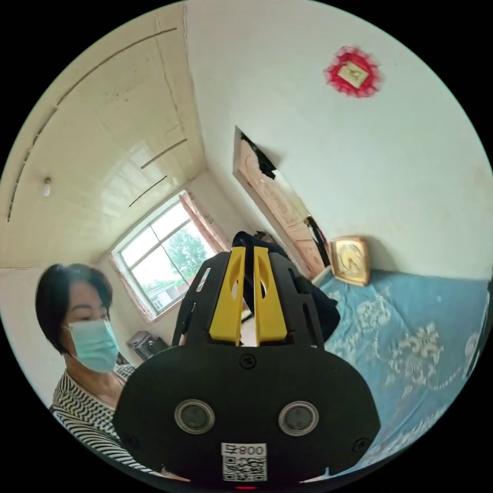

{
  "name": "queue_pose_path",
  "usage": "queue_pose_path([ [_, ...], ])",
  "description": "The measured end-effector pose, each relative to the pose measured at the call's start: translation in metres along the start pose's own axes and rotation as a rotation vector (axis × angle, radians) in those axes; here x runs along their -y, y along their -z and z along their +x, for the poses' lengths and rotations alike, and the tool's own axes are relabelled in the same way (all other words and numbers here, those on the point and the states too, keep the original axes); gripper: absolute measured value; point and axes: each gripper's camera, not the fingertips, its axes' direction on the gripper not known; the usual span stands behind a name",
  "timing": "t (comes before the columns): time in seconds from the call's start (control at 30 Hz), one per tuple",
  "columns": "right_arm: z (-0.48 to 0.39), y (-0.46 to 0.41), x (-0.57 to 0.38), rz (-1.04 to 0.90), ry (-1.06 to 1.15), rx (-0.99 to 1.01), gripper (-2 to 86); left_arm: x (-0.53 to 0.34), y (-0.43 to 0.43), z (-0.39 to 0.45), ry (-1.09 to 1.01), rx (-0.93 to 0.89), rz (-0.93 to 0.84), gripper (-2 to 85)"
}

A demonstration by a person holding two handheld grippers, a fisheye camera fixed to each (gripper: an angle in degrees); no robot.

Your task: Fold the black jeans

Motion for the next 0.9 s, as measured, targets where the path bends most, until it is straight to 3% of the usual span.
queue_pose_path([
  [0.07,0.048,0.021,-0.074,-0.052,-0.16,-0.099,1.5,-0.028,-0.004,0.007,-0.032,0.016,-0.06,1.6],
  [0.17,0.12,0.049,-0.202,-0.135,-0.461,-0.34,0.6,-0.102,-0.046,0.02,-0.026,0.047,-0.326,1.5],
  [0.23,0.153,0.077,-0.284,-0.113,-0.667,-0.323,0.3,-0.176,-0.085,0.025,0.102,0.057,-0.603,1.3],
  [0.33,0.16,0.119,-0.378,-0.099,-0.874,-0.446,0.1,-0.239,-0.095,0.041,0.264,-0.111,-0.689,1.5],
  [0.47,0.149,0.109,-0.41,-0.285,-0.851,-0.552,0.0,-0.261,-0.109,0.073,0.332,-0.272,-0.678,3.7],
  [0.63,0.159,0.035,-0.411,-0.41,-0.766,-0.485,0.0,-0.257,-0.169,0.12,0.304,-0.452,-0.729,9.8],
  [0.9,0.145,-0.11,-0.408,-0.697,-0.492,-0.414,1.2,-0.268,-0.238,0.154,0.327,-0.51,-0.808,9.2],
])
